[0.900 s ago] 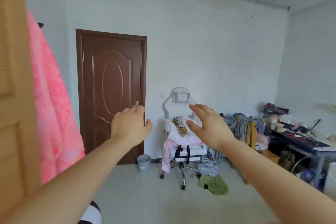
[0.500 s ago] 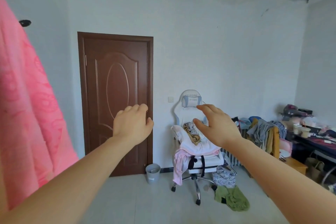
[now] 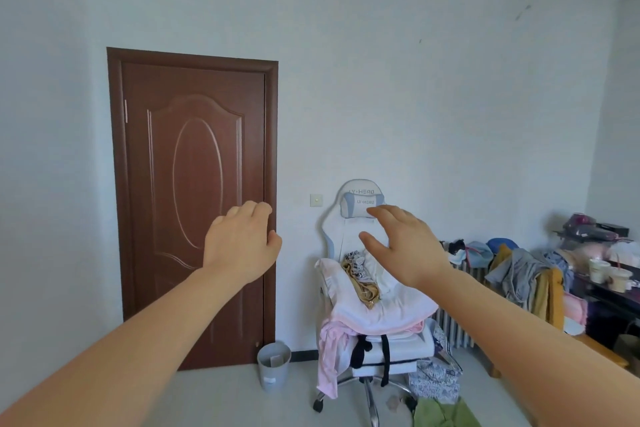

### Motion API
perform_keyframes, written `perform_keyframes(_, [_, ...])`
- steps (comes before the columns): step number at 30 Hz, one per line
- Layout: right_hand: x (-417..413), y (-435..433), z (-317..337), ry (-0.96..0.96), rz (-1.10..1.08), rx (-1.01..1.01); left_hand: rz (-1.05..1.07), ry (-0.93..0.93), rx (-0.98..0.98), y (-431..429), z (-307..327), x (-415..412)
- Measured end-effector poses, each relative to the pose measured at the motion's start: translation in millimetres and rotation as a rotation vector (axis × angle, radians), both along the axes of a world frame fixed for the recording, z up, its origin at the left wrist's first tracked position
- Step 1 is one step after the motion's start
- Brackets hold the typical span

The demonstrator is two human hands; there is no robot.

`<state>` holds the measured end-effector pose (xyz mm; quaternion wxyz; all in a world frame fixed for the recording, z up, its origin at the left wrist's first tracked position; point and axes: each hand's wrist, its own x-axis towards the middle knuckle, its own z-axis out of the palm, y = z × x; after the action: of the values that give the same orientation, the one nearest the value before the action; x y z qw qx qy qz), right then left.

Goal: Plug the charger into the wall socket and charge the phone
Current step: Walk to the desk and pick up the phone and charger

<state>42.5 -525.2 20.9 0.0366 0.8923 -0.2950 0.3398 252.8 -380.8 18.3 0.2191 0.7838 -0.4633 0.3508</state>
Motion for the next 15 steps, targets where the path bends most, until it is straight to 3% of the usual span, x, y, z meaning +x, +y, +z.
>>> perform_keyframes(8, [30,-143,-11,0.003,-0.092,-0.001,-0.042,-0.002,0.008,-146,-3,33])
perform_keyframes(15, [25,-270,-25,-0.004,-0.277,-0.012,-0.22,0.016,0.032,-309,-20,50])
